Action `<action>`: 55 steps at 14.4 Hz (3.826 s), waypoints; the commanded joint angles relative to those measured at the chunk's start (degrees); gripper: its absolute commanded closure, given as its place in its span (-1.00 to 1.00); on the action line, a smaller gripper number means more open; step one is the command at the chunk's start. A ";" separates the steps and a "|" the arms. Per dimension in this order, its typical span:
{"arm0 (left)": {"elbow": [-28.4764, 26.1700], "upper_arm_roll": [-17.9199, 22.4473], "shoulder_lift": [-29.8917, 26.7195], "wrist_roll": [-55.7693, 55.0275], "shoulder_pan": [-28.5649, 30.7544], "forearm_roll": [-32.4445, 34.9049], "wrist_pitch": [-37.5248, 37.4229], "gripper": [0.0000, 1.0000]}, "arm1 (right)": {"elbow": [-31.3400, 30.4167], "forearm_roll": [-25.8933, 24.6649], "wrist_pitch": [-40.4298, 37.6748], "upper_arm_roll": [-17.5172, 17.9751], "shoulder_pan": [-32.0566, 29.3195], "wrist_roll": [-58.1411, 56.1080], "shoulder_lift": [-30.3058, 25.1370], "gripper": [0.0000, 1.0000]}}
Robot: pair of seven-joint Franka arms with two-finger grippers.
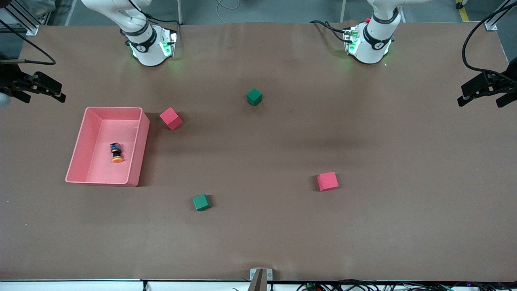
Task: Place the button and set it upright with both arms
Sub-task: 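Reach the right gripper into the pink tray toward the button, then close the right gripper around the button's blue body in the tray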
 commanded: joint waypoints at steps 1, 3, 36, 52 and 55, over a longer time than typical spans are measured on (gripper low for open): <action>-0.15 -0.27 -1.13 -0.69 0.01 0.10 -0.39 -1.00 | -1.41 0.06 0.75 0.48 -0.76 0.46 -1.23 -1.00; -0.15 -0.27 -1.04 -0.69 -0.08 0.10 -0.39 -1.00 | -2.02 0.06 0.83 0.39 -0.76 0.46 -1.23 -1.00; 0.20 -3.61 0.80 -0.51 -0.87 1.86 -0.30 -1.00 | -32.35 0.06 60.34 1.87 -7.53 -4.46 26.72 -0.96; 0.20 -3.44 1.15 -0.69 -0.69 2.65 -0.03 -1.00 | -31.91 0.06 64.29 3.02 -7.71 -4.64 30.59 0.17; 0.03 -3.44 1.15 -0.77 -0.69 2.92 -0.03 -1.00 | -31.73 0.06 64.03 3.02 -7.53 -4.64 30.33 0.73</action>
